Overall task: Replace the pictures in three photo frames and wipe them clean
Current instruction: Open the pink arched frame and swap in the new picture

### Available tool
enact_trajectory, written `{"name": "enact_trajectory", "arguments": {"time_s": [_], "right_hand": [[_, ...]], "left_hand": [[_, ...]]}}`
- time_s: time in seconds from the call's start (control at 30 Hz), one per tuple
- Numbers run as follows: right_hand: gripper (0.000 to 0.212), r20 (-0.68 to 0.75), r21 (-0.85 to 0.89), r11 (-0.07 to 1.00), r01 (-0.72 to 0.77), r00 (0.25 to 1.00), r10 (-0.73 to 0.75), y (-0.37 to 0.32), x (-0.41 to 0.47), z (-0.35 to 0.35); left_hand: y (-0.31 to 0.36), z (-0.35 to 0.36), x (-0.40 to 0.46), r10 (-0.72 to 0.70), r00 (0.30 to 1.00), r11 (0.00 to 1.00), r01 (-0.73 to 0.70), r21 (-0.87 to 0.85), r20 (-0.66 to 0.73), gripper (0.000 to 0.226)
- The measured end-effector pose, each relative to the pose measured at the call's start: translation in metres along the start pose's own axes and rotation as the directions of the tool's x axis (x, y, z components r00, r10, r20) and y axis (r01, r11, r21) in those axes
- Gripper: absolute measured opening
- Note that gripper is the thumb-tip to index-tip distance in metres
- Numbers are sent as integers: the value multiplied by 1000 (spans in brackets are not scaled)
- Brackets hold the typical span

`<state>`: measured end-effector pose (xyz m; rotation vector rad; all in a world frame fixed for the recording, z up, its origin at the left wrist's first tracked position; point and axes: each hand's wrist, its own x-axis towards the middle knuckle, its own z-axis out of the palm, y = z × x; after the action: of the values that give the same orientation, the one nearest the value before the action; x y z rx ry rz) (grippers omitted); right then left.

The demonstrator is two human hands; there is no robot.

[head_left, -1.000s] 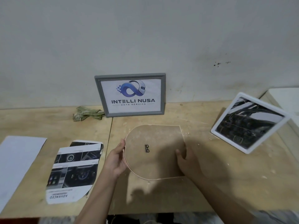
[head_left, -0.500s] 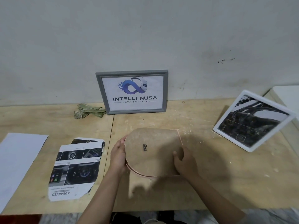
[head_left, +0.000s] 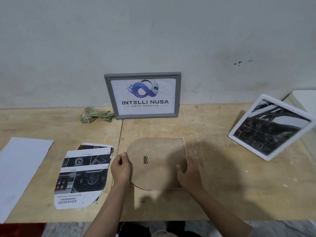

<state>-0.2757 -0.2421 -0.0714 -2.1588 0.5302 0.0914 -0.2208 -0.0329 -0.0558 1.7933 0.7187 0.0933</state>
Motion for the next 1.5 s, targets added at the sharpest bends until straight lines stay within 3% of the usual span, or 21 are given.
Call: {"name": "enact_trajectory", "arguments": {"time_s": [0.1, 0.3, 0.4, 0.57, 0.67, 0.8, 0.93, 1.1, 1.3, 1.5], "right_hand": [[56, -5, 7, 1000, 19, 1000, -19, 1, -1, 2], [56, 19, 58, 998, -26, 1000, 25, -2, -1, 3], [59, -4, 105, 994, -16, 1000, 16, -6, -2, 1], [56, -99, 183, 982, -44, 993, 63, -9, 0, -13], [54, -173, 204, 976, -77, 978, 113, 1, -1, -32], [49, -247, 189, 970, -154, 948, 199, 31, -4, -62], [47, -333, 144, 958, -248, 899, 283, 67, -11, -95], [51, -389, 71, 924, -377, 842, 373, 111, -25, -126], [61, -404, -42, 896, -442, 828, 389, 133, -35, -142], [69, -355, -171, 883, -437, 864, 358, 139, -27, -141]], "left_hand": [[0, -6, 4, 38, 999, 998, -38, 52, 6, 24], [13, -7, 2, -129, 991, 988, 127, -88, -21, 35], [18, -10, -2, -155, 987, 983, 151, -108, -31, 28], [27, -2, -17, -106, 993, 987, 99, -127, -43, 18], [30, 16, -36, 1, 1000, 999, -2, -43, -30, 12], [27, 50, -74, 107, 976, 981, -135, 143, 190, 25], [14, 84, -109, 139, 859, 876, -339, 344, 492, 71], [3, 116, -139, 159, 626, 777, -557, 295, 763, 83], [-2, 147, -152, 82, 393, 632, -731, 256, 916, 101], [-1, 166, -149, -23, 326, 421, -854, 305, 945, 112]]}}
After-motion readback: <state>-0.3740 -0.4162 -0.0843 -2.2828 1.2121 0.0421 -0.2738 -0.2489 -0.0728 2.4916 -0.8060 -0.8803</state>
